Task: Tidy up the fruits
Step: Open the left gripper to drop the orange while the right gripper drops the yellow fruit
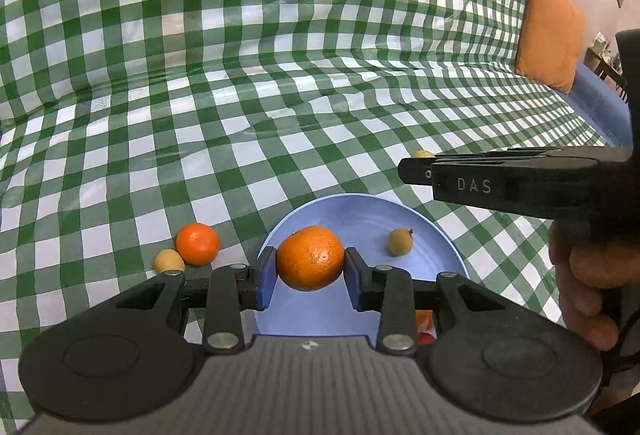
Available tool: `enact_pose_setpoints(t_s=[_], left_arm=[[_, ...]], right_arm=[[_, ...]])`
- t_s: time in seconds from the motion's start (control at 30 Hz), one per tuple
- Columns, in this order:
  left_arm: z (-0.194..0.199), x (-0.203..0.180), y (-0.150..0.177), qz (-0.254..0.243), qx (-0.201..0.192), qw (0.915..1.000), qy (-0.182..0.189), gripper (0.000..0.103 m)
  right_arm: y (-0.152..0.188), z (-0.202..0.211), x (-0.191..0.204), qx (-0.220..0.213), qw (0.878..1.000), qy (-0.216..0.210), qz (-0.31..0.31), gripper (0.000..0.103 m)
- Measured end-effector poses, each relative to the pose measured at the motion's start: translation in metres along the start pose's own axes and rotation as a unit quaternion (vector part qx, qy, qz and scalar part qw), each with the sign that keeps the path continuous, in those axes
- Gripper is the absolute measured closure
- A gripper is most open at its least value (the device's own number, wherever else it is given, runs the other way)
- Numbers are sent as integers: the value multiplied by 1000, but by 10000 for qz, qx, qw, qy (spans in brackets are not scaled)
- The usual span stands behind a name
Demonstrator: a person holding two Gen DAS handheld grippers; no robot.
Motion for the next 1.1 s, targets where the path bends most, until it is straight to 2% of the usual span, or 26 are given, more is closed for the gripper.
enact_pose_setpoints(t_s=[1.1], left_arm=[[-1, -4, -3, 36, -25, 10000, 85, 63]], right_arm=[[-3, -7, -3, 117, 9999, -45, 87, 75]])
Point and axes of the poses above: each gripper's, at about its wrist camera, not at the fingertips, and z roughly against the way its jaws point, x to its left, y to its underside, the point moved 7 cm from there along -z, roughly the way its jaws point, and after that the axes turned 13 degrees about -z, right-handed, at the moved point
